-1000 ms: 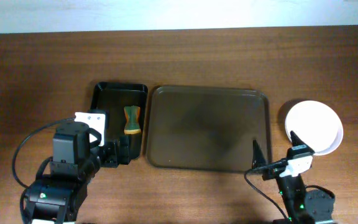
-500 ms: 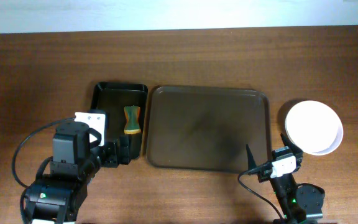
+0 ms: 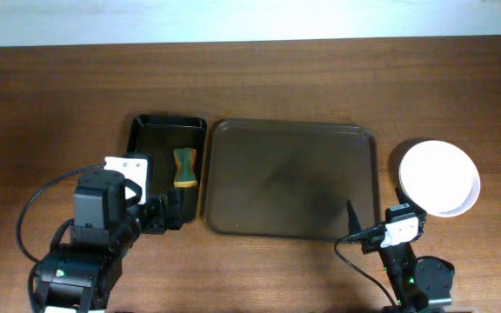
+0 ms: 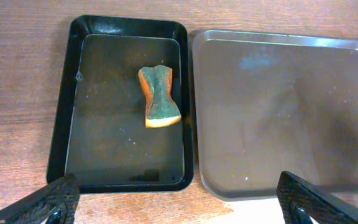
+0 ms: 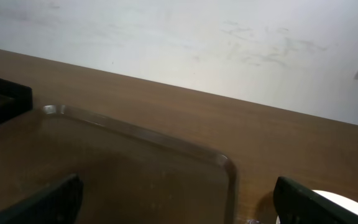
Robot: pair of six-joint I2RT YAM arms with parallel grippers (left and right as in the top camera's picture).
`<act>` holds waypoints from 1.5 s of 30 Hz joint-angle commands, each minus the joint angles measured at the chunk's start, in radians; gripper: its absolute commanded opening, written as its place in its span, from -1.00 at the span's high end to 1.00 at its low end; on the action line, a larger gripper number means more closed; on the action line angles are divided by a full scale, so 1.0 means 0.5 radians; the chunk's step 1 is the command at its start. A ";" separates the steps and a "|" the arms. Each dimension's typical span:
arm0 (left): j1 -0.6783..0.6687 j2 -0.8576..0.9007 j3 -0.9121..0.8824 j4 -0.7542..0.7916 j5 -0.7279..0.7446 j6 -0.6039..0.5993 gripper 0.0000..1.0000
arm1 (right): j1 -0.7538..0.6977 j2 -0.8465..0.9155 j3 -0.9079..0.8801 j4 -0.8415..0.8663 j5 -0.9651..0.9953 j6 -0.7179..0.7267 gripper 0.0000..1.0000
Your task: Clean dirty plates on tray and stack at the side
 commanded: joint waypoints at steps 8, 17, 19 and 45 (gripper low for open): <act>0.003 -0.015 -0.010 0.004 0.021 0.011 -0.99 | -0.013 -0.021 -0.020 0.001 0.025 0.015 -0.97; 0.004 -0.692 -0.700 0.547 -0.250 0.033 -0.99 | -0.013 -0.021 -0.020 0.000 0.025 0.015 -0.97; 0.004 -0.948 -0.973 0.758 -0.256 0.033 -0.99 | -0.013 -0.021 -0.020 0.000 0.025 0.015 -0.97; 0.170 -1.689 -1.831 1.573 -0.172 0.371 -0.99 | -0.013 -0.021 -0.020 0.000 0.025 0.015 -0.97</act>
